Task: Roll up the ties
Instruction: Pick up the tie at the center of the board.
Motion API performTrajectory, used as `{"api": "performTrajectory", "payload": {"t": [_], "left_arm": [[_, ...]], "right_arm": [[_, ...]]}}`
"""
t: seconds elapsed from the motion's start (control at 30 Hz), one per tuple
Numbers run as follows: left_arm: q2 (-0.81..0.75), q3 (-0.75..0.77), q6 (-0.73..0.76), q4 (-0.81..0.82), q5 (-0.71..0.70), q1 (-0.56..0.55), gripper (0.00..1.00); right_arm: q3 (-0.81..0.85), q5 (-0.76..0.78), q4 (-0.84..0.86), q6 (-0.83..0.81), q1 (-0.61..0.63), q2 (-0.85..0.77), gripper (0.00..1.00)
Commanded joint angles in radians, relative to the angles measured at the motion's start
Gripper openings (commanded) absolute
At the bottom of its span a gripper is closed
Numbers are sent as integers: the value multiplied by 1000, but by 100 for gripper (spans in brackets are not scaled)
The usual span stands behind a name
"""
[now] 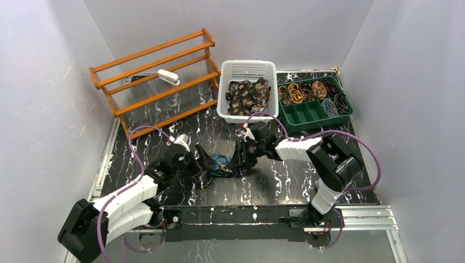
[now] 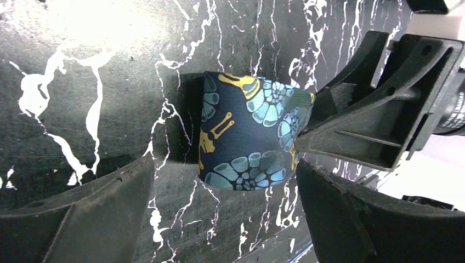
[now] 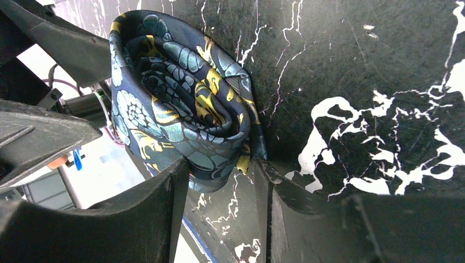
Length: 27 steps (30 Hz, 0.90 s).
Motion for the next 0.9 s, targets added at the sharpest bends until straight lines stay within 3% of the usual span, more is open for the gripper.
{"api": "performTrajectory", "payload": {"t": [0.0, 0.1, 0.27, 0.4, 0.87], "left_arm": [[9, -23, -5, 51, 29, 7, 98], [25, -25, 6, 53, 35, 7, 98], [19, -25, 5, 54, 35, 7, 98], [6, -26, 10, 39, 31, 7, 98], [76, -67, -30, 196, 70, 7, 94]], "right_arm": [[0, 27, -7, -18, 4, 7, 54], [3, 6, -6, -18, 4, -3, 53], [33, -24, -8, -11, 2, -51, 73], [51, -26, 13, 12, 3, -56, 75], [43, 41, -16, -1, 1, 51, 48]]}}
